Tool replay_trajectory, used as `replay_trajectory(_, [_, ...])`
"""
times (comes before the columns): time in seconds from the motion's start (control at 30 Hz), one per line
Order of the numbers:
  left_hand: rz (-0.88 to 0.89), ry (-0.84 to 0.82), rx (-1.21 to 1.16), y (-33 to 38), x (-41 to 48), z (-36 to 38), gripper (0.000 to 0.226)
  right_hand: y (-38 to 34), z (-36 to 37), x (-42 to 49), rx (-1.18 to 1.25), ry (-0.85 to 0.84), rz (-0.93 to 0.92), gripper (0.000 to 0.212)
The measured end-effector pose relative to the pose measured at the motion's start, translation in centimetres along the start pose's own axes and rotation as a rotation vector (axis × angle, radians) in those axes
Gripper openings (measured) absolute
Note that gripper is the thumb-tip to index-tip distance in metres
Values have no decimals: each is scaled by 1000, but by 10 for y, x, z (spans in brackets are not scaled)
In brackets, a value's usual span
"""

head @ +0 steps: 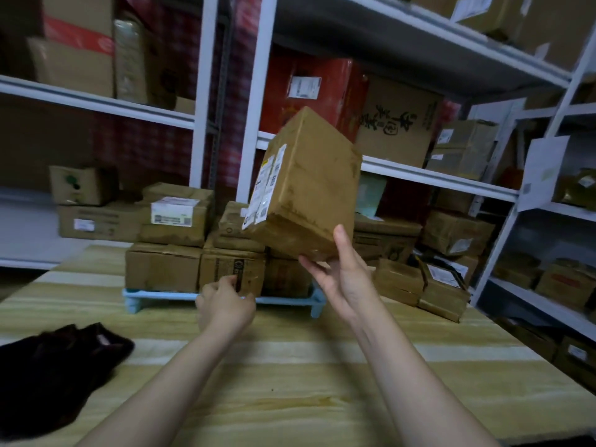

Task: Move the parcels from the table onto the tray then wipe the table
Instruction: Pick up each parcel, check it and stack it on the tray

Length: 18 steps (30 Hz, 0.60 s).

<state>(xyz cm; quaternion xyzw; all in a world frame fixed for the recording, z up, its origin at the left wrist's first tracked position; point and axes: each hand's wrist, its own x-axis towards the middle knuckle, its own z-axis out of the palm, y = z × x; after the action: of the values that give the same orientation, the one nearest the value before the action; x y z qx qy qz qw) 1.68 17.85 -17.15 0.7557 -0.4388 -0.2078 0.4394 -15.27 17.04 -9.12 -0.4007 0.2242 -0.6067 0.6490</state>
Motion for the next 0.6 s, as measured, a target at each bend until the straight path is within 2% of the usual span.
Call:
replay_trajectory(0.17, [23,-5,150,-26,10,-20,55,12,58,19,-126,9,127,40])
replay_trajectory(0.3, [31,-28,189,-42,20,-26,57,24,95,38,-264,99,186,68])
replay_trajectory(0.43, [51,-57,247,-51,31,-30,57,30,120,58,-312,227,244,71])
replay_trajectory(0.6, [58,-61,292,-55,36,-35,54,36,128,70,-348,285,184,58])
